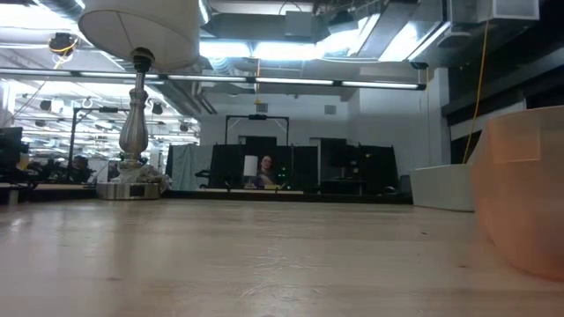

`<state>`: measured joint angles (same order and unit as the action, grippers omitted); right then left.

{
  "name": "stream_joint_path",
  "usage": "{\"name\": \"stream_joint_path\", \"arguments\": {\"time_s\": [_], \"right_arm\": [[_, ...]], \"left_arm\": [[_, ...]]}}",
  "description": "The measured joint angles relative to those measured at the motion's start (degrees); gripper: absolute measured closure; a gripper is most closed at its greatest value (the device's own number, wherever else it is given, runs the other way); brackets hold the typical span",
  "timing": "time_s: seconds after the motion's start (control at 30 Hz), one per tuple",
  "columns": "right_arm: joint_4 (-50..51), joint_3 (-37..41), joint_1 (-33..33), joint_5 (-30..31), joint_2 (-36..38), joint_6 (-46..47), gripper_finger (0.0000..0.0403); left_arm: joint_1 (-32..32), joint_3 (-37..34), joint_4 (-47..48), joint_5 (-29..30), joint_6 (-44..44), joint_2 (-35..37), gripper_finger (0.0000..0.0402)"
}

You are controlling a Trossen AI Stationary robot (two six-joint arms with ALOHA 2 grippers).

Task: Pick & Place Office items
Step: Return to Home Position

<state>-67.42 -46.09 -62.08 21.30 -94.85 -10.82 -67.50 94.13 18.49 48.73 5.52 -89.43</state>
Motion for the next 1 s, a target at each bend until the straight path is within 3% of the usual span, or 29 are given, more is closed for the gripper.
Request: {"name": "stream_joint_path", "arguments": {"time_s": [0.17, 0.27, 0.37, 0.47, 0.67, 0.8, 0.9, 1.0], "right_arm": [[2.2, -1.7, 0.1, 0.6, 0.1, 0.1, 0.0112], [6.5, -3.8, -0.1, 1.9, 0.8, 0.1, 0.0112], [11.2, -5.0, -0.5, 1.9, 2.7, 1.0, 0.0112], [13.0, -4.9, -0.8, 1.9, 3.8, 1.1, 0.0112], [13.2, 0.7, -0.8, -2.2, 9.0, 2.5, 0.0112], [9.2, 8.9, -0.8, -3.8, 15.7, 0.7, 0.0112], [9.2, 12.6, -0.5, -2.2, 18.9, 1.4, 0.0112], [9.4, 14.9, -0.3, -2.5, 20.7, 1.4, 0.0112]], "left_arm": [[-2.8, 0.0, -2.3, -2.6, -1.6, 0.0, 0.0261], [-3.2, 0.0, -0.2, -4.3, 2.7, -0.1, 0.0261], [-4.2, 0.0, -0.1, -4.3, -2.8, 0.0, 0.0263], [-4.4, -0.1, 5.8, -13.9, -4.1, 1.3, 0.0262], [-2.1, -1.5, 5.5, -32.4, -5.1, 6.1, 0.0259], [-1.7, -14.1, -0.1, -34.9, -4.2, 15.4, 0.0258], [-1.7, -29.6, -12.5, -35.9, -3.0, 26.8, 0.0257], [-2.4, -44.4, -17.6, -33.6, -3.8, 38.9, 0.0256]]}}
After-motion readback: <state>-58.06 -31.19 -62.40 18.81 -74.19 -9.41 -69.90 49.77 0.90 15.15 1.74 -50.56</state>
